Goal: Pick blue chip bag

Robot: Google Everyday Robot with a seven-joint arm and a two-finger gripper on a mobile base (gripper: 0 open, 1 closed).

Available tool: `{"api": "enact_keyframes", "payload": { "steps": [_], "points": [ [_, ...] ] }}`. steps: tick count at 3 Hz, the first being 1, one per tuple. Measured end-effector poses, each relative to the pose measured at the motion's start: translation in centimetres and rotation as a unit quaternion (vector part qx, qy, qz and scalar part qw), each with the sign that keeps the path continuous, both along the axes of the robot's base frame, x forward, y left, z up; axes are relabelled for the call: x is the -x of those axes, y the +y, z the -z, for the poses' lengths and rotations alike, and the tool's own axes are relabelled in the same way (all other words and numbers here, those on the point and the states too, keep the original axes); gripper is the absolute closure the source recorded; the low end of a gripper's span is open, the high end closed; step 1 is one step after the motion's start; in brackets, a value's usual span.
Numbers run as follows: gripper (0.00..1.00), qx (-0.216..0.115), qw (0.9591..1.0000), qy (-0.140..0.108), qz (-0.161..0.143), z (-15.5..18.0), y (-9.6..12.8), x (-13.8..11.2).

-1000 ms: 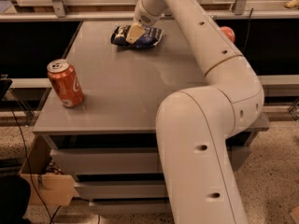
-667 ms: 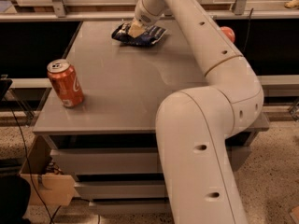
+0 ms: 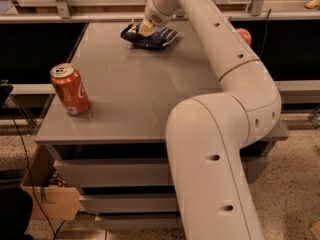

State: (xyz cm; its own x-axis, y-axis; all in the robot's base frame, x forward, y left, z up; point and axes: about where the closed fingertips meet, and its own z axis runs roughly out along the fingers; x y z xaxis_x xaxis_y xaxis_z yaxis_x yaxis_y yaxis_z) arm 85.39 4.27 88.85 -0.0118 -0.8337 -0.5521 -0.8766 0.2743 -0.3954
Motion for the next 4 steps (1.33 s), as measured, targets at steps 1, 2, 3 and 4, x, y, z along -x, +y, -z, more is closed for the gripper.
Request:
{"api": "enact_keyframes", "payload": {
  "steps": [1, 2, 3, 4],
  "points": [
    [1.00, 0.000, 1.0000, -0.001, -0.001, -0.11, -0.02, 0.00],
    [0.82, -0.001, 1.0000, -0.002, -0.002, -0.23, 0.00, 0.01],
    [0.59, -0.001, 1.0000, 0.000, -0.002, -0.18, -0.01, 0.03],
    [0.35, -0.002, 1.0000, 0.001, -0.003, -0.09, 0.03, 0.05]
  ]
}}
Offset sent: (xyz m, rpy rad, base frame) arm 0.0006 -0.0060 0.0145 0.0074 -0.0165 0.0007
